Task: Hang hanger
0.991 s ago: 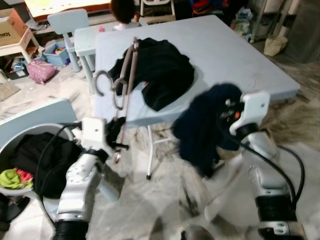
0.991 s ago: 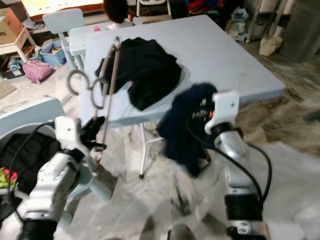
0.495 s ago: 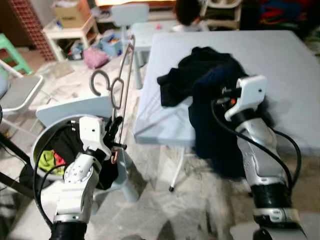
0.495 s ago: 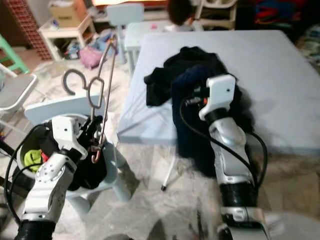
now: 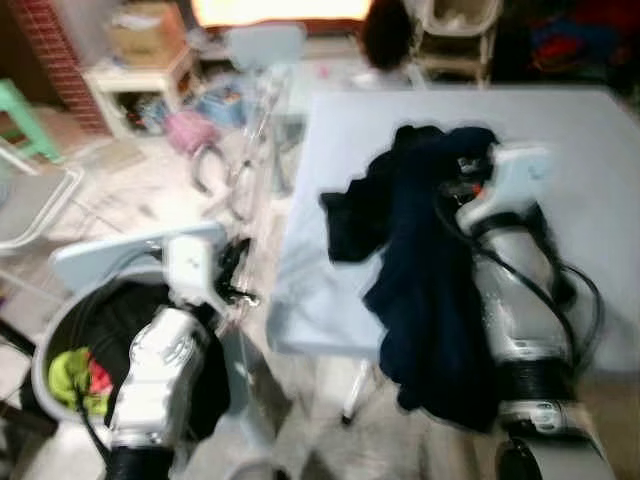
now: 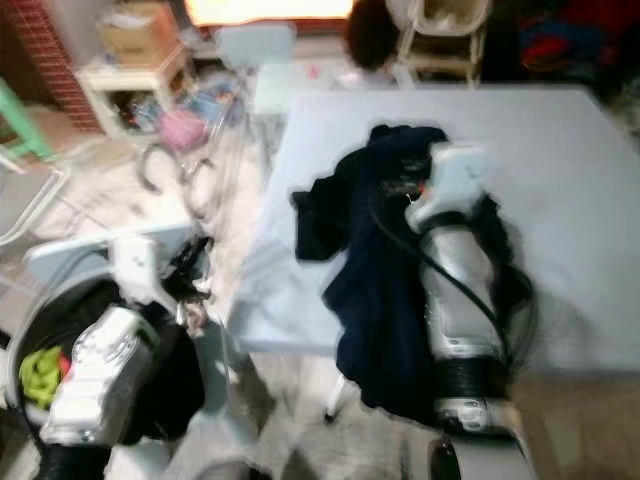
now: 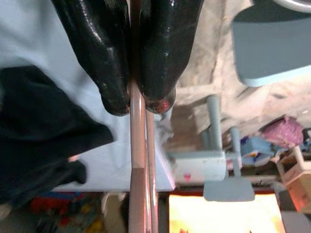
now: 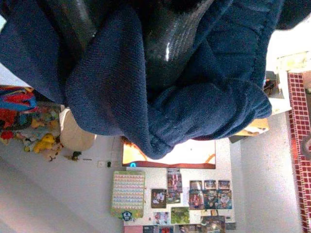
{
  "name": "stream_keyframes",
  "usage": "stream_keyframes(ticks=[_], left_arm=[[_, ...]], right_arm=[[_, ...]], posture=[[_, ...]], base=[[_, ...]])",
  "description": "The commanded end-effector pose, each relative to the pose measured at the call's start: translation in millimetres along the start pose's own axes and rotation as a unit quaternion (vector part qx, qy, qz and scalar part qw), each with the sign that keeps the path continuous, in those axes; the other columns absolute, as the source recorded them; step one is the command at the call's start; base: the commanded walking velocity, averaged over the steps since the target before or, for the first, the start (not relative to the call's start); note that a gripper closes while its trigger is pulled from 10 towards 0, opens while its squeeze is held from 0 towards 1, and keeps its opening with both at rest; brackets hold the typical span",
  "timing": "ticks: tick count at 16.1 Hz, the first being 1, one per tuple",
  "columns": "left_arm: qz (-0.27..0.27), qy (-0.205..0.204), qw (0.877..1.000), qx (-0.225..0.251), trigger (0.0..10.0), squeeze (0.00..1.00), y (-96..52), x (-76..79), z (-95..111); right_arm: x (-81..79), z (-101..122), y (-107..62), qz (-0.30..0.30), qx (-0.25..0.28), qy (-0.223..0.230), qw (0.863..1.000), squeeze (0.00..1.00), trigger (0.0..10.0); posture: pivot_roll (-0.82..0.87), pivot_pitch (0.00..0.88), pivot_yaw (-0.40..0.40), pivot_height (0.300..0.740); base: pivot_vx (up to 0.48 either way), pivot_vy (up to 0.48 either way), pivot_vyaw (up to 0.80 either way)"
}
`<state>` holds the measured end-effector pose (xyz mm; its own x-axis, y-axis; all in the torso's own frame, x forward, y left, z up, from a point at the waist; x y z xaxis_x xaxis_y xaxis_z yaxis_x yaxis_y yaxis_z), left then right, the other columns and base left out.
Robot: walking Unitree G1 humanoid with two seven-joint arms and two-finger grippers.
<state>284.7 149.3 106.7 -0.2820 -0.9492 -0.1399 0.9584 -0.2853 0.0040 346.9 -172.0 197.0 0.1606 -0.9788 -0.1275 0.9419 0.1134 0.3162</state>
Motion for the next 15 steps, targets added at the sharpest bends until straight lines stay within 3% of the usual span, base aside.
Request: stream_keyframes(ticks=[1,5,7,9,10,12,14,15], left_arm=[[-0.013,0.003,1.0,0.022,10.0,0.0,5.6,4.0,11.9],[-0.005,0.014,1.0,0.013,10.0,0.0,5.1,-4.7,9.9],[-0.008,0.013,1.0,0.011,10.0,0.0,4.6,0.1,9.5],[-0.013,0.011,1.0,0.009,10.0,0.0,2.5,6.0,7.9],[-0.015,0.011,1.0,0.008,10.0,0.0,1.4,9.4,7.3],[-0.012,0.009,1.0,0.008,10.0,0.0,1.6,9.8,7.3],[-0.007,0.008,1.0,0.01,10.0,0.0,1.0,11.1,8.3],[-0.004,0.008,1.0,0.01,10.0,0.0,0.1,11.7,8.3]], right_arm=[[4.9,14.7,8.3,-0.009,0.026,-0.02,0.999,0.0,10.0],[1.4,22.4,29.2,-0.028,0.045,-0.05,0.997,0.0,10.0],[2.2,42.1,55.7,-0.033,0.071,-0.058,0.995,0.0,10.0],[1.9,76.7,85.8,-0.033,0.099,-0.06,0.993,0.0,10.0],[-1.3,113.0,108.9,-0.032,0.121,-0.065,0.99,0.0,10.0],[-6.1,142.4,120.2,-0.032,0.141,-0.083,0.986,0.0,10.0],[-9.3,175.9,129.0,-0.044,0.161,-0.061,0.984,0.0,10.0],[-11.7,182.0,130.6,-0.041,0.166,-0.062,0.983,0.0,10.0]], posture=[[-0.05,0.031,0.049,0.74],[-0.03,0.031,0.054,0.74],[-0.02,0.019,0.052,0.74],[-0.01,0.014,0.042,0.74],[-0.01,0.011,0.039,0.74],[0.0,0.01,0.028,0.74],[0.01,0.012,0.012,0.74],[0.01,0.015,0.006,0.74]], base=[[0.379,0.0,0.0],[0.0,0.0,0.0],[0.0,0.0,0.0],[0.0,0.0,0.0],[0.0,0.0,0.0],[0.0,0.0,0.0],[0.0,0.0,0.0],[0.0,0.0,0.0]])
Point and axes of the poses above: a point about 5 cm out from each wrist's last joint towards the gripper, its own y axis pointing out of the wrist towards the gripper, its own z axis along the axis of the wrist's last joint, x = y × z, the point moved 1 cm from there along y, pointing out of the wrist towards the gripper, and after that the axes turned 13 degrees about y, right-handed, at the moved point
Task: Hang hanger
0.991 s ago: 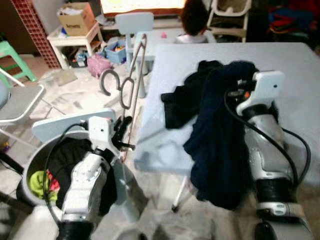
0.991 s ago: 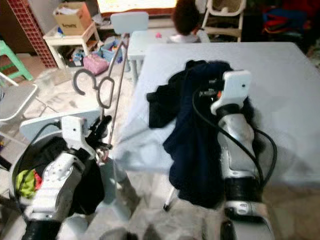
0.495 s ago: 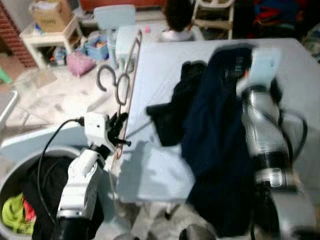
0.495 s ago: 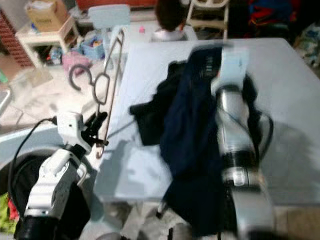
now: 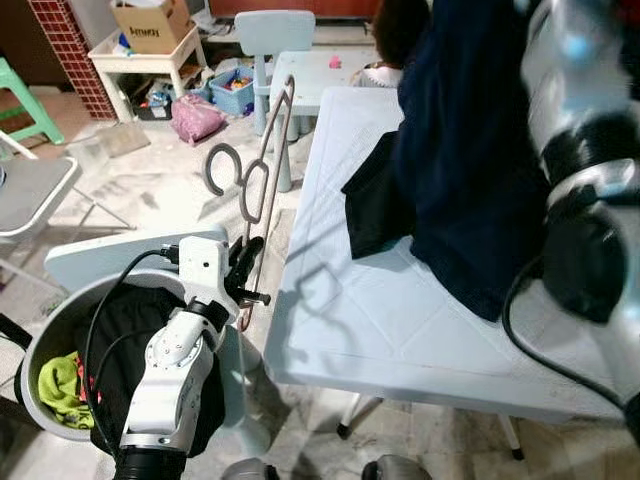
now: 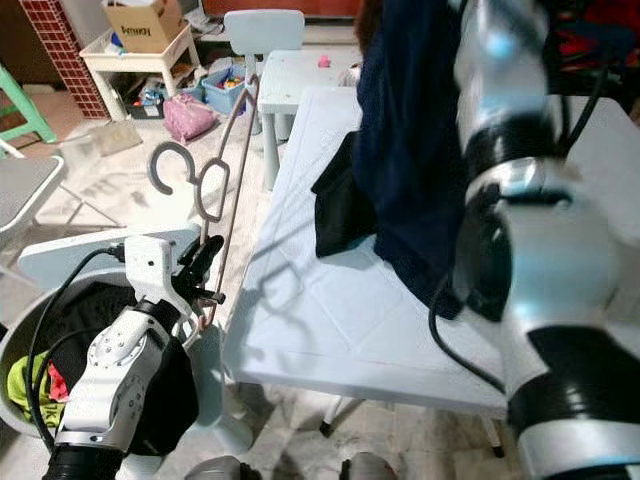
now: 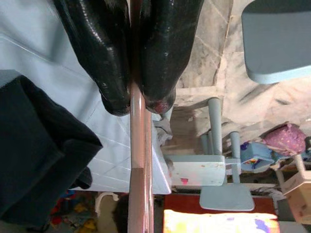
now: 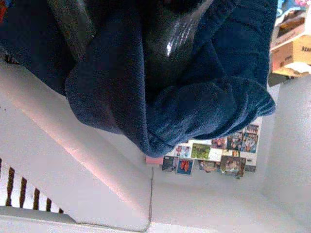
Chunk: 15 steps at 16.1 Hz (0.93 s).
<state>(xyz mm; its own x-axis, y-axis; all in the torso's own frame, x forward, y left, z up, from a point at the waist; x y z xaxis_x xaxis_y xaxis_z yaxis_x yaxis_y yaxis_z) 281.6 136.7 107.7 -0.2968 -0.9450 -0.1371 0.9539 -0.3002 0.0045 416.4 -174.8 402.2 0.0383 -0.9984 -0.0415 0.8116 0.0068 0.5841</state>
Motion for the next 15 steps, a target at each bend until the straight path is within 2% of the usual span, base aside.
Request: stream_keyframes(ticks=[1,3,4,5,6,8,11,12,13,14,15], left_arm=[[0.008,0.008,1.0,0.008,10.0,0.0,-1.5,-0.6,5.2],[0.01,0.005,1.0,0.005,10.0,0.0,-2.6,0.7,3.8],[0.008,0.005,1.0,0.003,10.0,0.0,-2.8,1.5,3.0],[0.005,0.006,1.0,0.0,10.0,0.0,-2.5,1.7,1.7],[0.003,0.007,1.0,-0.002,10.0,0.0,-2.1,1.5,1.2],[0.003,0.009,1.0,-0.005,10.0,0.0,-1.7,0.2,0.2],[0.002,0.008,1.0,-0.008,10.0,0.0,-2.0,1.5,-2.3],[-0.008,0.008,1.0,-0.012,10.0,0.0,-2.5,6.1,-3.7],[-0.013,0.008,1.0,-0.013,10.0,0.0,-2.7,7.5,-4.0],[-0.015,0.01,1.0,-0.014,10.0,0.0,-3.1,7.4,-4.6],[-0.016,0.01,1.0,-0.015,10.0,0.0,-3.2,7.1,-4.8]], right_arm=[[0.1,1.4,1.4,0.001,0.001,0.001,1.0,0.0,10.0],[6.8,-54.3,-24.2,0.013,-0.092,-0.06,0.994,0.0,10.0],[30.9,-92.6,-48.6,-0.025,-0.186,-0.079,0.979,1.0,10.0],[66.9,-120.6,-77.8,-0.121,-0.258,-0.015,0.959,1.0,10.0],[93.5,-139.2,-105.2,-0.175,-0.308,-0.021,0.935,1.0,10.0],[113.4,-152.8,-130.8,-0.183,-0.346,-0.039,0.919,1.0,10.0],[122.0,-161.0,-147.6,-0.161,-0.365,-0.075,0.914,1.0,10.0],[125.5,-163.7,-155.6,-0.16,-0.358,-0.058,0.918,1.0,10.0],[120.1,-170.4,-161.9,-0.149,-0.365,0.01,0.919,1.0,10.0],[115.4,-173.4,-168.2,-0.109,-0.363,0.048,0.924,1.0,10.0],[114.2,-172.5,-168.8,-0.098,-0.355,0.069,0.927,1.0,10.0]], posture=[[0.01,0.015,0.003,0.74],[0.02,0.024,0.003,0.74],[0.01,0.025,0.012,0.74],[0.01,0.027,0.015,0.74],[0.01,0.023,0.016,0.74],[0.0,0.021,0.018,0.74],[-0.01,0.017,0.023,0.74],[-0.02,0.017,0.029,0.74],[-0.02,0.016,0.031,0.74],[-0.02,0.014,0.036,0.74],[-0.02,0.014,0.037,0.74]], base=[[0.0,0.0,0.0],[0.0,0.0,0.0],[0.0,0.0,0.0],[0.0,0.0,0.0],[0.0,0.0,0.0],[0.0,0.0,0.0],[0.0,0.0,0.0],[0.0,0.0,0.0],[0.0,0.0,0.0],[0.0,0.0,0.0],[0.0,0.0,0.0]])
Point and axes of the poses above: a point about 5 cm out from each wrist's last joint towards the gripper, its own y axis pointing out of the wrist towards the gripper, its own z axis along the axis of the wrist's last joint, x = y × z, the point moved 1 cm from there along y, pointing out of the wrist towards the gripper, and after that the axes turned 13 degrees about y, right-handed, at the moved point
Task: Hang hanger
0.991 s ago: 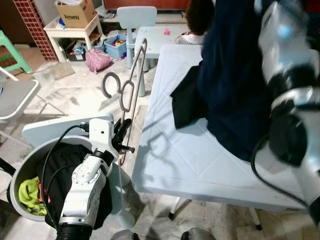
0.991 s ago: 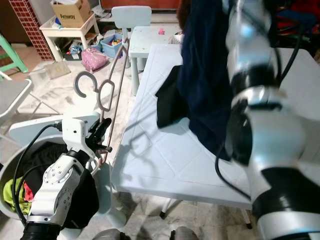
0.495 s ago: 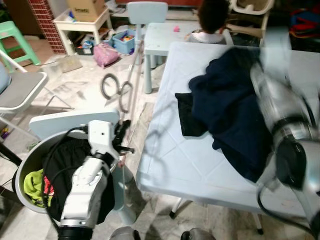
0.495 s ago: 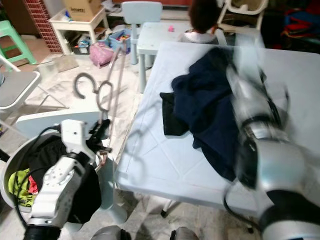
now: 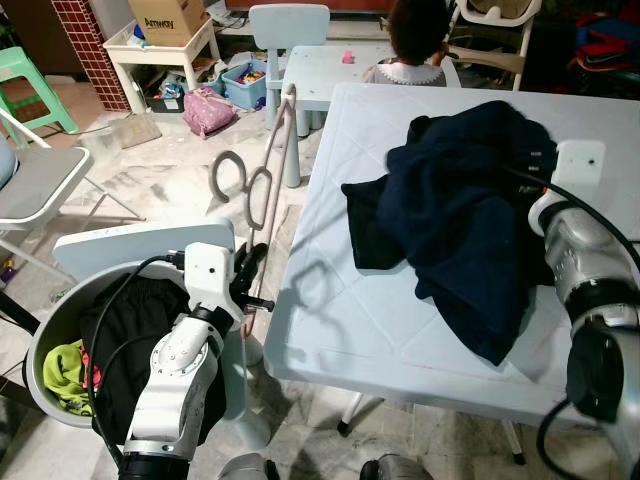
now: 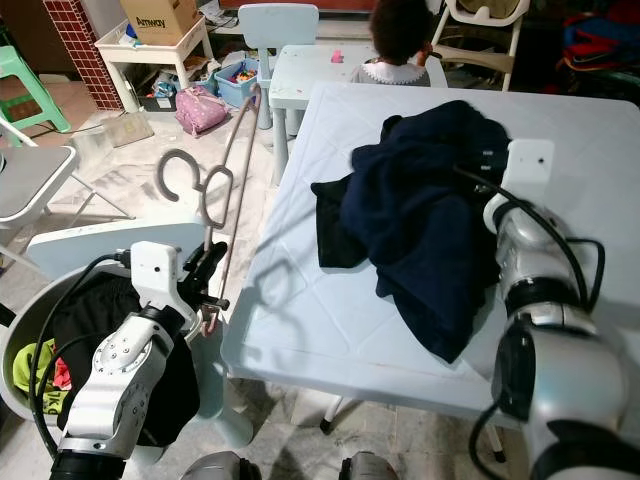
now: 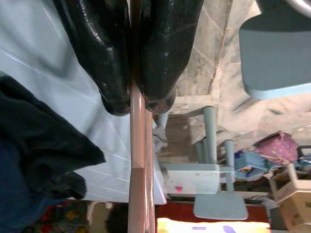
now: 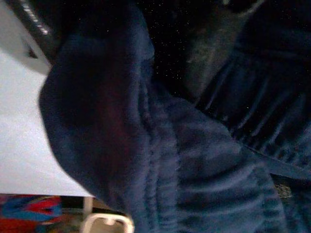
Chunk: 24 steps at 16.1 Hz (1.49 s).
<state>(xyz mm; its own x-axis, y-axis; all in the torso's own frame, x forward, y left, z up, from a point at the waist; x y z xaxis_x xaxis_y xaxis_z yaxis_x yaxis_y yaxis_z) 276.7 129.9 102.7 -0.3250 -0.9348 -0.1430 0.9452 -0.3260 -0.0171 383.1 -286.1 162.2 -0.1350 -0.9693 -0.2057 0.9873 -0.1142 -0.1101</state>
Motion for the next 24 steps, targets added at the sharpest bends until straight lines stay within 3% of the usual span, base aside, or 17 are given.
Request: stream_keyframes(ticks=[1,2,3,4,5,8,12,14,16,18,24], left_arm=[[-0.002,0.009,1.0,-0.007,10.0,0.0,-0.7,-2.2,-1.3],[-0.004,0.011,1.0,-0.009,10.0,0.0,-1.3,-3.5,-1.9],[-0.005,0.013,1.0,-0.012,10.0,0.0,-1.2,-4.6,-2.9],[-0.006,0.013,1.0,-0.012,10.0,0.0,-1.4,-4.8,-3.3],[-0.01,0.014,1.0,-0.013,10.0,0.0,-0.6,-3.2,-3.5],[-0.014,0.014,1.0,-0.011,10.0,0.0,-0.2,-1.3,-2.6],[-0.003,0.012,1.0,-0.013,10.0,0.0,-5.6,-5.5,-2.2],[0.011,0.023,1.0,-0.014,10.0,0.0,-2.0,-6.1,5.2],[0.004,0.027,1.0,0.0,10.0,0.0,7.3,-1.9,14.4],[0.003,0.037,0.999,0.013,10.0,0.0,12.8,-3.8,23.0],[0.007,0.04,0.999,0.01,10.0,0.0,12.3,-5.5,24.6]], right_arm=[[-4.7,-6.0,-3.6,0.05,-0.008,0.005,0.999,1.0,10.0],[0.1,-5.9,-11.9,0.078,0.012,-0.042,0.996,1.0,10.0],[10.6,-2.2,-21.8,0.06,0.057,-0.111,0.99,1.0,10.0],[14.9,0.0,-25.5,0.046,0.073,-0.117,0.989,1.0,10.0],[27.3,14.0,-36.6,-0.003,0.134,-0.122,0.983,1.0,10.0],[31.8,28.2,-51.1,-0.041,0.188,-0.131,0.973,1.0,10.0],[19.4,20.6,-70.9,-0.033,0.202,-0.122,0.971,1.0,10.0],[-16.6,4.6,-86.8,0.055,0.196,-0.158,0.966,1.0,10.0],[-33.0,1.3,-85.3,0.093,0.189,-0.16,0.964,1.0,10.0],[-36.4,1.1,-81.4,0.093,0.178,-0.151,0.968,1.0,10.0],[-50.5,2.4,-77.2,0.121,0.17,-0.168,0.963,1.0,10.0]], posture=[[-0.02,0.015,0.041,0.74],[-0.02,0.015,0.044,0.74],[-0.03,0.016,0.049,0.74],[-0.03,0.018,0.053,0.74],[-0.04,0.019,0.057,0.74],[-0.04,0.023,0.056,0.74],[-0.04,0.03,0.053,0.74],[-0.05,0.036,0.066,0.74],[-0.06,0.035,0.072,0.74],[-0.06,0.033,0.071,0.74],[-0.05,0.03,0.07,0.74]], base=[[0.0,0.0,0.0],[0.0,0.0,0.0],[0.0,0.0,0.0],[0.0,0.0,0.0],[0.0,0.0,0.0],[0.0,0.0,0.0],[0.0,0.0,0.0],[0.0,0.0,0.0],[0.0,0.0,0.0],[0.0,0.0,0.0],[-0.045,0.0,0.0]])
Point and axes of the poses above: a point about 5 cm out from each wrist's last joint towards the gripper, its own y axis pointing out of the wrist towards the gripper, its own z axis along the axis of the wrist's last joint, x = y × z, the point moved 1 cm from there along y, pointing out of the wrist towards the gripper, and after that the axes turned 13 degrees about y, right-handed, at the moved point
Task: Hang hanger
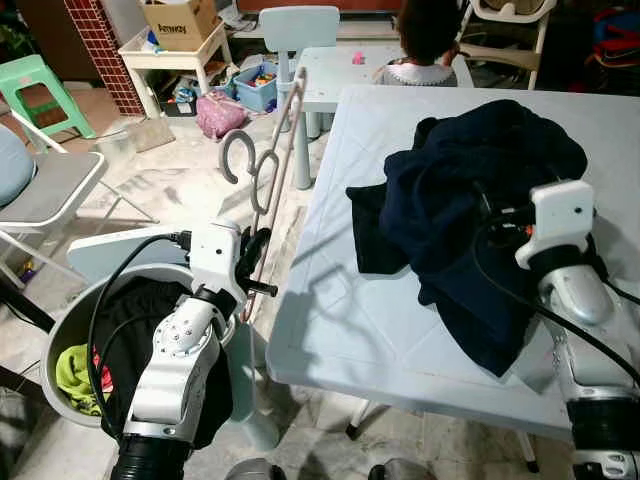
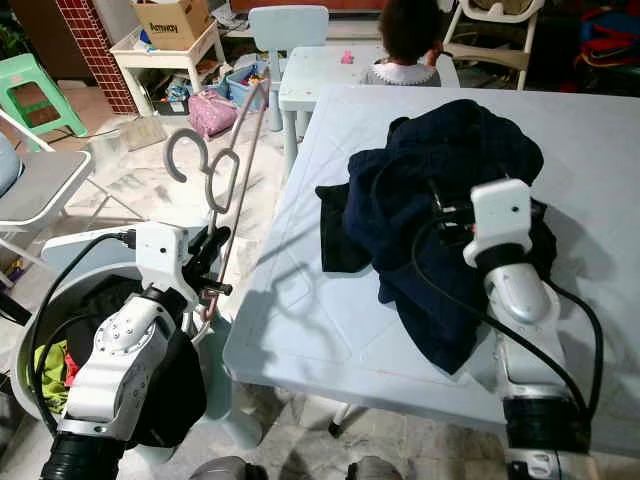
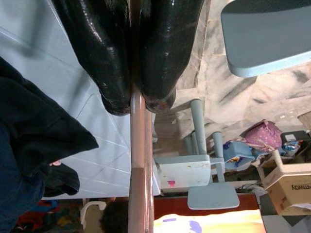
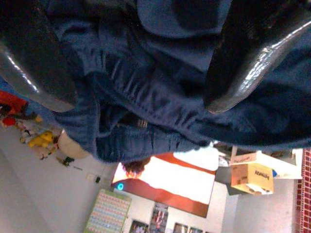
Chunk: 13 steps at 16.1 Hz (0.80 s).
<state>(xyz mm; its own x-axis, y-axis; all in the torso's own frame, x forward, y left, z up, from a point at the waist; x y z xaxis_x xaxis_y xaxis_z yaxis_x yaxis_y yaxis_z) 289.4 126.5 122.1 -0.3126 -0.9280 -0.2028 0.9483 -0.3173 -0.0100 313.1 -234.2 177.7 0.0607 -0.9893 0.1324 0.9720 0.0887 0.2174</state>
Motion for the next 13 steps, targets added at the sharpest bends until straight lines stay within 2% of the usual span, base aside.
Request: stream_keyframes(ticks=[1,8,9,10,13], left_arm=[[0.002,0.009,1.0,0.007,10.0,0.0,0.0,-2.4,5.2],[-0.002,0.007,1.0,0.005,10.0,0.0,1.4,-1.2,4.3],[-0.003,0.006,1.0,0.005,10.0,0.0,1.7,-1.1,4.3],[-0.004,0.006,1.0,0.005,10.0,0.0,1.2,-0.3,4.1],[-0.006,0.005,1.0,0.005,10.0,0.0,1.9,0.1,4.4]], right_arm=[[-5.6,6.0,3.1,0.009,0.012,-0.003,1.0,1.0,10.0],[-2.2,-0.1,5.1,0.0,-0.008,0.004,1.0,1.0,10.0],[0.5,-0.6,6.6,-0.002,-0.013,0.003,1.0,0.53,10.0],[0.9,-0.7,8.2,0.004,-0.019,0.016,1.0,0.0,10.0],[-1.4,-6.0,10.2,0.026,-0.038,0.023,0.999,0.0,10.0]], posture=[[-0.05,0.029,0.07,0.74],[-0.06,0.027,0.077,0.74],[-0.06,0.026,0.076,0.74],[-0.06,0.026,0.076,0.74],[-0.06,0.025,0.078,0.74]], base=[[-0.27,0.0,0.0],[-0.28,0.0,0.0],[-0.277,0.0,0.0],[-0.277,0.0,0.0],[-0.277,0.0,0.0]])
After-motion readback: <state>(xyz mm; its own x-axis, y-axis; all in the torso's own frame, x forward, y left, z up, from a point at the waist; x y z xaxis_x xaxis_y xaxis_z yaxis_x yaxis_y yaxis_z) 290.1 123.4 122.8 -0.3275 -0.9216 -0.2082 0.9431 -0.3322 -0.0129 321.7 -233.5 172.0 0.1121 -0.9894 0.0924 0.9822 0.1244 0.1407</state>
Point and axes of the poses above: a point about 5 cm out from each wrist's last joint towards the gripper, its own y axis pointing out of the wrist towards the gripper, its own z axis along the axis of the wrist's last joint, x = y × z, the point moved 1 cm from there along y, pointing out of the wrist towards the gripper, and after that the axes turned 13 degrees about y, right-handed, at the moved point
